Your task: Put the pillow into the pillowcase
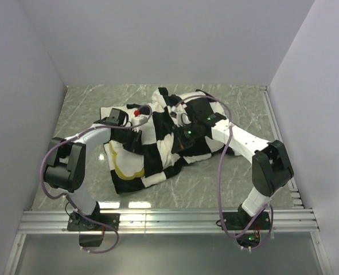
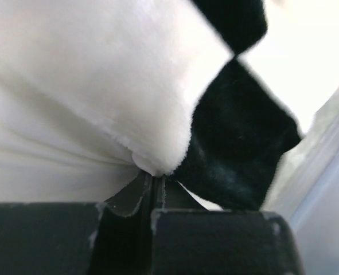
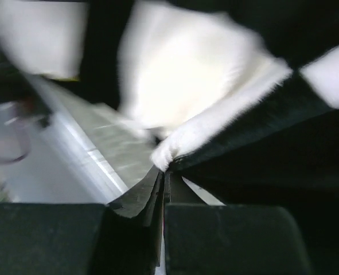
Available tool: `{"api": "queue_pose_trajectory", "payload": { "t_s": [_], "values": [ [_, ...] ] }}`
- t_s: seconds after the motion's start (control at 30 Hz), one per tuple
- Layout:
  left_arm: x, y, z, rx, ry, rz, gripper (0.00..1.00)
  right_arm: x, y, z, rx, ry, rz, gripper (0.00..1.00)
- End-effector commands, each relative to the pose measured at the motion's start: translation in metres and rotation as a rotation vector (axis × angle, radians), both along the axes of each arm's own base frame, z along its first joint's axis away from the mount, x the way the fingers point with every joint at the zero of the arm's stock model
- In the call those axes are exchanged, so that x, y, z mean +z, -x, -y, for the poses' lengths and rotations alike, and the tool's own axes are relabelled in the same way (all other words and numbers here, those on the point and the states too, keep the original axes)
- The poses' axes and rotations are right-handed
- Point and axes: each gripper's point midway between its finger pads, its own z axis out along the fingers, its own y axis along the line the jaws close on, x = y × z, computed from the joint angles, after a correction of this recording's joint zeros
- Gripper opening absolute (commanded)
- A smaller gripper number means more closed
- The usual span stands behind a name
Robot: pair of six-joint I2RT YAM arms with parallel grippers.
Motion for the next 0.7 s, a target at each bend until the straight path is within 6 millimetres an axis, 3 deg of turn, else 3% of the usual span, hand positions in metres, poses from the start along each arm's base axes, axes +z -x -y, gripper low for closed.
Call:
{"api": "queue_pose_trajectory", "payload": {
  "t_s": [0.0, 0.07, 0.1, 0.13, 0.17, 0.23, 0.33, 0.37, 0.4, 0.43, 0.5, 0.53, 0.57, 0.6, 0.63, 0.67],
  "values": [
    [0.045, -0.015, 0.044, 0.055, 0.289, -0.089, 0.00, 0.096, 0.034, -0.060, 0.235, -0.314, 0.024, 0.00],
    [0.075, -0.034, 0.047, 0.084, 0.427, -0.029, 0.00, 0.114, 0.036, -0.073, 0.290, -0.362, 0.012, 0.00],
    [0.089, -0.037, 0.048, 0.148, 0.484, -0.077, 0.00, 0.120, 0.032, -0.077, 0.293, -0.372, 0.025, 0.00],
    [0.098, -0.037, 0.043, 0.181, 0.516, -0.066, 0.00, 0.120, 0.021, -0.082, 0.287, -0.370, 0.043, 0.00],
    [0.114, -0.048, 0.044, 0.183, 0.565, 0.006, 0.00, 0.140, 0.003, -0.083, 0.270, -0.392, 0.100, 0.00],
    [0.124, -0.047, 0.040, 0.247, 0.604, -0.020, 0.00, 0.151, -0.009, -0.087, 0.259, -0.442, 0.105, 0.00],
    [0.122, -0.049, 0.034, 0.310, 0.625, -0.041, 0.00, 0.118, 0.032, -0.095, 0.351, -0.415, 0.000, 0.00],
    [0.119, -0.049, 0.033, 0.316, 0.623, -0.050, 0.00, 0.095, 0.043, -0.090, 0.354, -0.399, -0.062, 0.00],
    [0.110, -0.048, 0.031, 0.328, 0.601, -0.064, 0.00, 0.086, 0.047, -0.088, 0.352, -0.397, -0.086, 0.00],
    [0.105, -0.050, 0.028, 0.344, 0.592, -0.067, 0.00, 0.064, 0.046, -0.081, 0.324, -0.321, -0.103, 0.00],
    [0.091, -0.048, 0.024, 0.372, 0.574, -0.092, 0.00, 0.047, 0.029, -0.067, 0.333, -0.215, -0.021, 0.13],
    [0.085, -0.046, 0.020, 0.390, 0.556, -0.117, 0.00, 0.037, 0.011, -0.050, 0.262, -0.110, 0.029, 0.18],
    [0.082, -0.046, 0.019, 0.393, 0.541, -0.122, 0.00, 0.038, 0.000, -0.039, 0.221, -0.089, 0.050, 0.34],
    [0.082, -0.044, 0.018, 0.369, 0.530, -0.101, 0.00, 0.042, -0.009, -0.028, 0.175, -0.086, 0.059, 0.44],
    [0.078, -0.040, 0.017, 0.366, 0.512, -0.124, 0.00, 0.057, -0.030, -0.004, 0.088, -0.100, 0.097, 0.51],
    [0.078, -0.039, 0.017, 0.354, 0.499, -0.116, 0.00, 0.063, -0.039, 0.008, 0.043, -0.097, 0.112, 0.56]
  ]
}}
